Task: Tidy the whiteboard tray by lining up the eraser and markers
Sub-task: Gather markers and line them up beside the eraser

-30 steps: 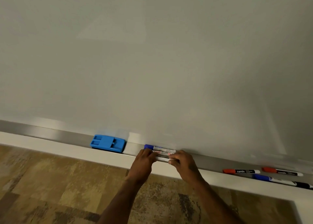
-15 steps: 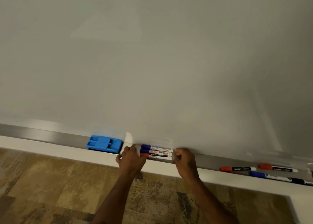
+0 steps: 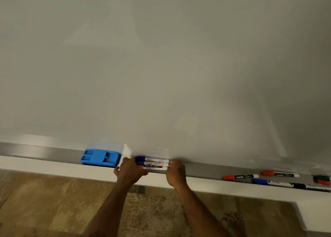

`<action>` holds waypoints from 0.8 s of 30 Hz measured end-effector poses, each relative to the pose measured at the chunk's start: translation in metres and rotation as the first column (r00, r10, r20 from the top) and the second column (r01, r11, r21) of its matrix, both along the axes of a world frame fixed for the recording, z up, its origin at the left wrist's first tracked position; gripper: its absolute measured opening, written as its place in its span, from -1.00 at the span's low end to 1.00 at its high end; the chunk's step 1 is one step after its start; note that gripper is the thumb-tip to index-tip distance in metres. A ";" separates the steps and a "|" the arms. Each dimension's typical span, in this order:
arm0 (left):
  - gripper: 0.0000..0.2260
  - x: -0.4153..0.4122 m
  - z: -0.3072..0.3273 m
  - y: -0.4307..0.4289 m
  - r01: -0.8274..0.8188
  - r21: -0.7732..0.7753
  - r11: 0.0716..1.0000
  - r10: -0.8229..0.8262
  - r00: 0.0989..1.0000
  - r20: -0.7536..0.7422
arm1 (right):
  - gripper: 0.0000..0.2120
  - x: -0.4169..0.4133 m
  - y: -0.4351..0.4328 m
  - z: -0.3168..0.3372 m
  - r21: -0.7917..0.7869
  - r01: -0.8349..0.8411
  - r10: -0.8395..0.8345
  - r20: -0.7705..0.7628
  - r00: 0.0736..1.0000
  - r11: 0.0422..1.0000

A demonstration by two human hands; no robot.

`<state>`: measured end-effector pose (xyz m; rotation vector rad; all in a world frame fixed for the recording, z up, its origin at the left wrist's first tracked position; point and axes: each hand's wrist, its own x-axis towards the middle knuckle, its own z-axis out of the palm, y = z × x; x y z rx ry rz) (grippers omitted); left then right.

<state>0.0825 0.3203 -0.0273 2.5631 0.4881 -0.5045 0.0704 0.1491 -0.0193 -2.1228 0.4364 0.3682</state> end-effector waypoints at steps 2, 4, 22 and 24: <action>-0.46 -0.002 0.007 0.000 0.011 0.021 1.000 -0.010 1.000 -0.026 | -0.83 -0.002 0.000 0.005 0.005 -0.033 0.033 0.002 0.999 0.999; -0.42 -0.006 0.015 -0.006 0.040 0.134 0.990 -0.037 0.999 -0.020 | -0.76 -0.006 -0.014 0.014 -0.018 -0.047 0.047 -0.001 0.999 0.999; -0.51 -0.049 -0.018 -0.349 0.702 0.113 0.703 -0.705 0.670 0.232 | -0.29 -0.076 -0.404 0.004 -0.716 -0.404 0.467 -0.123 0.876 0.569; -0.62 -0.048 -0.024 -0.352 0.684 0.155 0.712 -0.699 0.674 0.237 | -0.39 -0.072 -0.402 -0.004 -0.738 -0.378 0.521 -0.043 0.853 0.558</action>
